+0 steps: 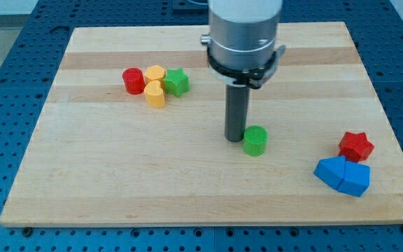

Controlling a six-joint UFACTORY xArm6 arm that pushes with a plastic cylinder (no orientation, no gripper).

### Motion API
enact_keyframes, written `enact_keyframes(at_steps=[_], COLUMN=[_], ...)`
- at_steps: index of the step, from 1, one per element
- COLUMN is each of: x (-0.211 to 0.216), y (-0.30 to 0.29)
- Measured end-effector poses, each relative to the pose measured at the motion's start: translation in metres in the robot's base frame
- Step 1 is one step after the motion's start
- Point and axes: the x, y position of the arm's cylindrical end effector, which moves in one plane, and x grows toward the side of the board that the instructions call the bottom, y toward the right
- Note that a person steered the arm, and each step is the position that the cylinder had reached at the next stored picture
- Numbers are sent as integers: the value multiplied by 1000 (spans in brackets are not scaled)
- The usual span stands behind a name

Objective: Move the green circle towards the blue triangle

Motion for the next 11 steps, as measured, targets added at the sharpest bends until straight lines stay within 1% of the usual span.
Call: enact_keyframes(at_steps=[1,2,3,4,5,6,7,8,10,11], x=[0,13,17,18,18,11,-10,-12,16,17], y=[-13,-28,0,54,77,64,67,83,89,89])
